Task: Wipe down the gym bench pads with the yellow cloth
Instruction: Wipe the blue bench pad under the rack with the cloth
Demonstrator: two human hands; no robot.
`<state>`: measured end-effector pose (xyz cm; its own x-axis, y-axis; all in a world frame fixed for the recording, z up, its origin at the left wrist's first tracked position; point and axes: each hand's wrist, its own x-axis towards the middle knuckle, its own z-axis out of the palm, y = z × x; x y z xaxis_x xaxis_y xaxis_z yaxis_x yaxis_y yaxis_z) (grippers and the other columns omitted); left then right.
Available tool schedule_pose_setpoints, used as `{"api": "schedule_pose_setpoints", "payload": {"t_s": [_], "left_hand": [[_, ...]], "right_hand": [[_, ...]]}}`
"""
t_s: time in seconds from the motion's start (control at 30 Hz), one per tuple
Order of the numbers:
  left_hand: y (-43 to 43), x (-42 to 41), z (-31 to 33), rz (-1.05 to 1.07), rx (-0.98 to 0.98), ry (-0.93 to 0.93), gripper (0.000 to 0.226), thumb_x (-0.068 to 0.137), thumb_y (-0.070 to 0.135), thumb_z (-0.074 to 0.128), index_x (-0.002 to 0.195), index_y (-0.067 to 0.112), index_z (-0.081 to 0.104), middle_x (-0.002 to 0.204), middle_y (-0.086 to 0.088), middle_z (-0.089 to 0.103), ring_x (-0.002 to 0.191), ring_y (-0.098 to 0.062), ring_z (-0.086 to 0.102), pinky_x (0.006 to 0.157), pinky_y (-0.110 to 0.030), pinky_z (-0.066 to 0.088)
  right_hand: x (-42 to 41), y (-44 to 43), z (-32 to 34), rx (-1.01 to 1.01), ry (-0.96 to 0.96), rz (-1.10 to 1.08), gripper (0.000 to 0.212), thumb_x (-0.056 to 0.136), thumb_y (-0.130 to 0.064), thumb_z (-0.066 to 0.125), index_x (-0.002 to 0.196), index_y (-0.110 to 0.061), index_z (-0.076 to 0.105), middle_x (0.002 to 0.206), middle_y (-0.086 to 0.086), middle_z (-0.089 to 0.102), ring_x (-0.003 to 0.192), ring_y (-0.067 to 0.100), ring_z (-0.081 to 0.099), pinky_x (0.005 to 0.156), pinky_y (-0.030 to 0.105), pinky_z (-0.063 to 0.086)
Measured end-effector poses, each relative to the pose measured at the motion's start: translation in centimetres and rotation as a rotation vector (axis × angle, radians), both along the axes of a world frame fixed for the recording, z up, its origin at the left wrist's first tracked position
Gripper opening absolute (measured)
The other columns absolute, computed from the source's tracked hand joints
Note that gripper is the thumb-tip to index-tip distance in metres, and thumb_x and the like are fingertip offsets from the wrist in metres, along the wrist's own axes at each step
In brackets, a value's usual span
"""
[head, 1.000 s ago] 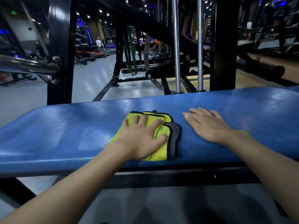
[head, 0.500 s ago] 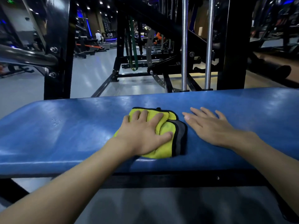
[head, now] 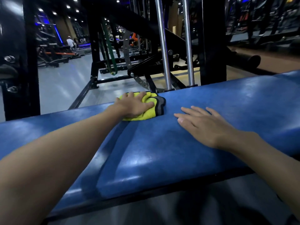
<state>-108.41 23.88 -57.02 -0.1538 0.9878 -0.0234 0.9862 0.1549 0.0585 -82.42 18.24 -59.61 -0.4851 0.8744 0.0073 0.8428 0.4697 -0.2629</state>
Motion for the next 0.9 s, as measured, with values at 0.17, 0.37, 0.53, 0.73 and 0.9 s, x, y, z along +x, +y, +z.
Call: {"api": "schedule_pose_setpoints", "payload": {"t_s": [0.17, 0.37, 0.53, 0.73, 0.9], "left_hand": [[1.1, 0.1, 0.3, 0.009, -0.013, 0.009, 0.078, 0.089, 0.080, 0.023, 0.156, 0.042, 0.014, 0.164, -0.011, 0.019, 0.150, -0.036, 0.015, 0.116, -0.060, 0.011], [-1.6, 0.0, 0.1, -0.026, -0.030, 0.042, 0.075, 0.089, 0.078, 0.020, 0.156, 0.045, 0.011, 0.165, -0.011, 0.015, 0.152, -0.034, 0.009, 0.117, -0.061, 0.011], [-7.5, 1.2, -0.3, -0.087, -0.045, 0.062, 0.074, 0.091, 0.075, 0.020, 0.157, 0.044, 0.007, 0.166, -0.010, 0.011, 0.153, -0.034, 0.005, 0.119, -0.060, 0.008], [-14.7, 2.4, 0.0, -0.143, -0.039, 0.073, 0.071, 0.092, 0.072, 0.020, 0.156, 0.043, 0.009, 0.163, -0.013, 0.017, 0.150, -0.034, 0.009, 0.117, -0.061, 0.009], [-19.2, 2.9, -0.1, -0.156, -0.028, 0.110, 0.072, 0.091, 0.074, 0.017, 0.155, 0.044, 0.003, 0.163, -0.013, 0.014, 0.152, -0.031, 0.004, 0.118, -0.061, 0.007]], "right_hand": [[-0.3, 0.1, 0.1, 0.026, -0.010, -0.033, 0.052, 0.100, -0.059, 0.012, 0.150, -0.051, 0.024, 0.163, -0.021, 0.011, 0.150, 0.003, 0.000, 0.122, 0.040, -0.003], [-0.5, -0.1, 0.3, 0.066, -0.111, -0.064, 0.054, 0.100, -0.060, 0.012, 0.152, -0.050, 0.018, 0.164, -0.018, 0.010, 0.151, 0.008, 0.000, 0.121, 0.047, -0.007], [-0.8, -0.7, 1.0, 0.069, -0.239, -0.147, 0.059, 0.096, -0.067, 0.007, 0.153, -0.051, 0.012, 0.165, -0.015, 0.008, 0.152, 0.018, 0.000, 0.117, 0.058, -0.005], [-2.0, -2.7, 1.5, 0.049, -0.067, -0.198, 0.053, 0.103, -0.056, 0.017, 0.150, -0.039, 0.034, 0.162, -0.007, 0.025, 0.151, 0.016, 0.015, 0.119, 0.054, 0.007], [-3.2, -4.0, 0.9, 0.032, 0.021, -0.134, 0.057, 0.101, -0.059, 0.013, 0.152, -0.040, 0.030, 0.164, -0.010, 0.021, 0.152, 0.012, 0.008, 0.122, 0.049, 0.001]]}}
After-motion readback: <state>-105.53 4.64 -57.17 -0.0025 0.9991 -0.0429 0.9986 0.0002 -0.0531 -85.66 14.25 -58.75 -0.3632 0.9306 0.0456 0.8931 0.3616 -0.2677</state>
